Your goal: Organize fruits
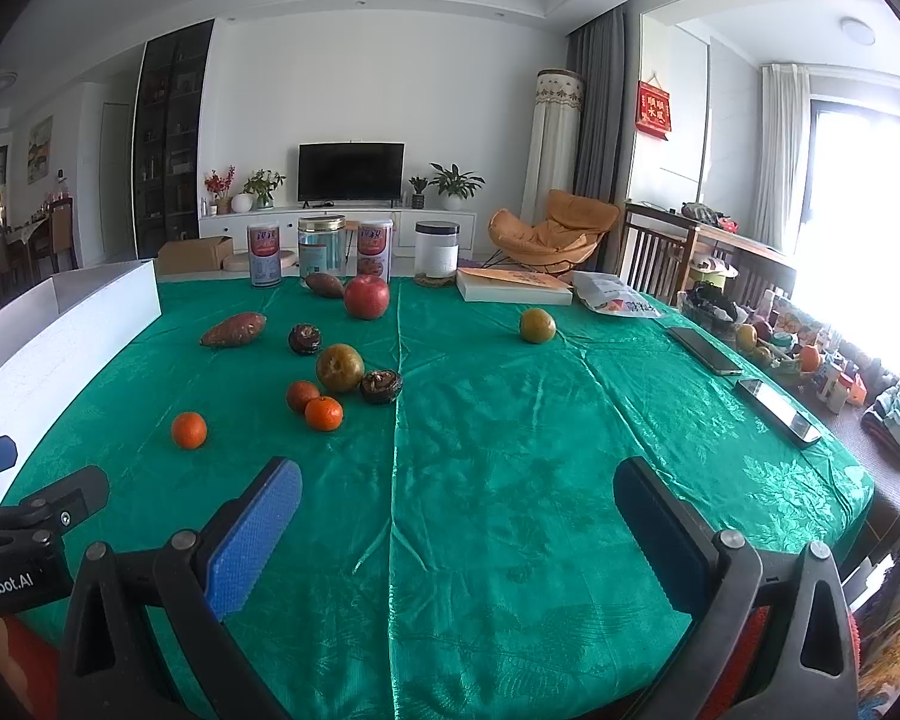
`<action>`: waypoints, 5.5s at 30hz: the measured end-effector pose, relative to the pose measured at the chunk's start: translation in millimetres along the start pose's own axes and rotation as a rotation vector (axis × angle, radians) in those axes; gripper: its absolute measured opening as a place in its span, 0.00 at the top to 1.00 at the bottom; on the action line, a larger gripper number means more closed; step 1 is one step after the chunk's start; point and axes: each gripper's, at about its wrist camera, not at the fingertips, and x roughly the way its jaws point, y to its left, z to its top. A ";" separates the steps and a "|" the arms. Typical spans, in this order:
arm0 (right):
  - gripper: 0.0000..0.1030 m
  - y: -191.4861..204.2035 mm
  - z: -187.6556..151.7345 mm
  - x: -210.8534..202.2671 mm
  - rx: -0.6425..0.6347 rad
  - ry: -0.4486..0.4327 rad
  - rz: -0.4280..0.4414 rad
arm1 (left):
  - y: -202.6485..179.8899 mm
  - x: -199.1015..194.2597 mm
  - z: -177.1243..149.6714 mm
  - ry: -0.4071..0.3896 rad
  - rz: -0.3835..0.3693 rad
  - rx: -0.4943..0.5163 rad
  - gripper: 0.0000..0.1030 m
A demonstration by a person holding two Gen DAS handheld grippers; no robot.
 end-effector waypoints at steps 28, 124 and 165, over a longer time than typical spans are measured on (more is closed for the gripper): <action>0.00 -1.3 -1.2 -1.1 0.005 -0.005 0.000 | 2.6 0.4 -0.3 -0.002 0.001 -0.004 0.00; 0.00 7.6 -6.7 -0.9 -0.022 -0.002 0.024 | 2.9 -2.2 -3.4 0.015 0.004 0.016 0.00; 0.00 3.5 -5.3 -3.4 -0.012 -0.014 0.019 | 8.5 -7.1 -1.8 0.015 0.001 0.020 0.00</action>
